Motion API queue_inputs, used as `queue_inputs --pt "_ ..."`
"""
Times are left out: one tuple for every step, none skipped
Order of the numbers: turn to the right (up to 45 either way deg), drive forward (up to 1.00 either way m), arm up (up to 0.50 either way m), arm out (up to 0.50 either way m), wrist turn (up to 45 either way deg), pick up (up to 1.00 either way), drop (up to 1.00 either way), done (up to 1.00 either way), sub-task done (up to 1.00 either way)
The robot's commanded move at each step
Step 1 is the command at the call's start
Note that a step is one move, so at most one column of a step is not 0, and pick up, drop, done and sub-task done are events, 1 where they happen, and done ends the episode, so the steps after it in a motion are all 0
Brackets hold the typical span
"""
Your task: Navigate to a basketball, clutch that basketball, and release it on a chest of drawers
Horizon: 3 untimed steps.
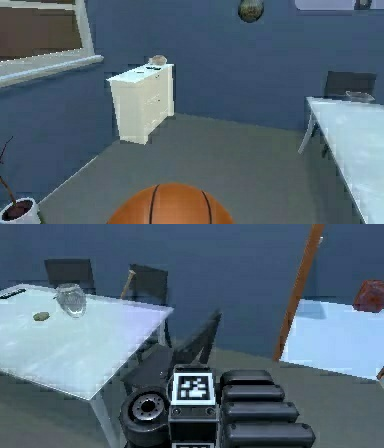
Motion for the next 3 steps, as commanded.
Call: queue_inputs --pt "0.0 1.0 0.0 0.0 0.0 0.0 0.0 0.0 0.0" --pt "0.0 1.0 0.0 0.0 0.0 0.0 0.0 0.0 0.0" --pt "0.0 0.35 0.0 0.0 0.0 0.0 0.0 0.0 0.0"
